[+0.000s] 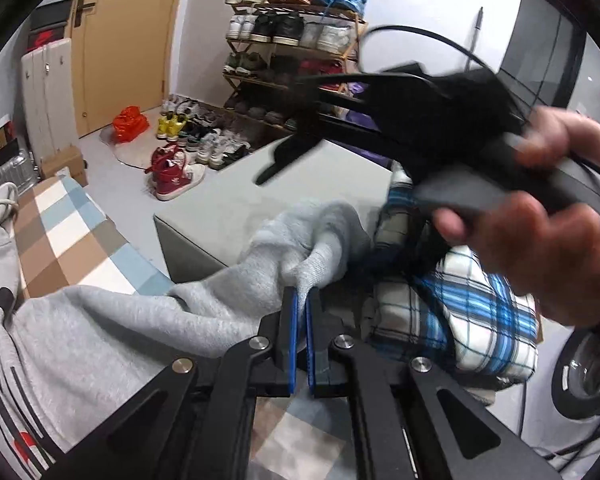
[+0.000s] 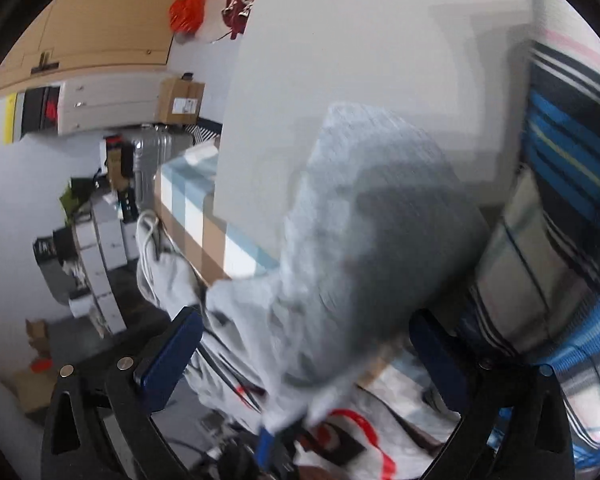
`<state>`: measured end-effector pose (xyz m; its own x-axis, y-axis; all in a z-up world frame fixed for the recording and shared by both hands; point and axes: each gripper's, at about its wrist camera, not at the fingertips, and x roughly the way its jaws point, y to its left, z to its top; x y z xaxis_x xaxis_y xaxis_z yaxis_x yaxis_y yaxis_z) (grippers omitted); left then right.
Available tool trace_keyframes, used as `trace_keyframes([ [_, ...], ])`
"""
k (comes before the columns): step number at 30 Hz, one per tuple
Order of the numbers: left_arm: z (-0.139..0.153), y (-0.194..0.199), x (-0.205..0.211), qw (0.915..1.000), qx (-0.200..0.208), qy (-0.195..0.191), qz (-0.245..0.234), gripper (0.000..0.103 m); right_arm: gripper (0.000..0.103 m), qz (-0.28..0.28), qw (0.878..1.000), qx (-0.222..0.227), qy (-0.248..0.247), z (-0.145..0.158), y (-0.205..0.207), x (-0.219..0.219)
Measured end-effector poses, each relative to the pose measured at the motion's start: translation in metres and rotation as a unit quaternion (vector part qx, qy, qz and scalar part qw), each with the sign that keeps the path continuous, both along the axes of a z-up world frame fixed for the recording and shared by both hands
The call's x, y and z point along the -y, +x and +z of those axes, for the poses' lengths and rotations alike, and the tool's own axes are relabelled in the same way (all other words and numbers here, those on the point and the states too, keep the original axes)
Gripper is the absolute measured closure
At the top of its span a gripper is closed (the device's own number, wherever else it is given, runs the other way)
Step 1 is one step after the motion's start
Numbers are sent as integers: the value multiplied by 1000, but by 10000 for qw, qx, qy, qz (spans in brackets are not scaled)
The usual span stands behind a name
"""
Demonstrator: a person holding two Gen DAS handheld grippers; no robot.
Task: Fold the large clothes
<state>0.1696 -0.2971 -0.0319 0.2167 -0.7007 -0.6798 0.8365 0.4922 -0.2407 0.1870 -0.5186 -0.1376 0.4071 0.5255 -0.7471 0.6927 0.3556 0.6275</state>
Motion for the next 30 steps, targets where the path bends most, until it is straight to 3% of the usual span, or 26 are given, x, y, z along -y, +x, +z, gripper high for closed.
trace_keyframes([
  [2,-2,-1,1,10000,-33,23,-44,103,0,-43,9997,-8,-223,5,3,4],
  [3,-2,0,1,9999,-82,14,-77,103,15,-58,9989,10,-469,8,6,6],
  [4,-3,0,2,9999,-86,33,-61,103,53,-25,9978,-5,-665,10,7,6],
  [5,-3,1,3,10000,-81,40,-26,103,70,36,9965,-32,-832,11,9,6],
  [7,-3,3,6,9999,-153,17,-26,103,85,82,9947,172,-1014,14,10,7],
  [11,1,2,15,9999,-68,74,18,103,93,197,9817,797,-1718,38,7,10],
  [15,7,4,25,9999,-60,9,117,103,98,252,9517,1716,-2534,86,-6,16],
  [23,26,7,42,9995,-63,-245,192,103,98,114,9139,2694,-3034,138,-30,34],
  [30,46,11,50,9982,-111,-547,236,103,98,-340,9085,2903,-2985,164,-22,52],
])
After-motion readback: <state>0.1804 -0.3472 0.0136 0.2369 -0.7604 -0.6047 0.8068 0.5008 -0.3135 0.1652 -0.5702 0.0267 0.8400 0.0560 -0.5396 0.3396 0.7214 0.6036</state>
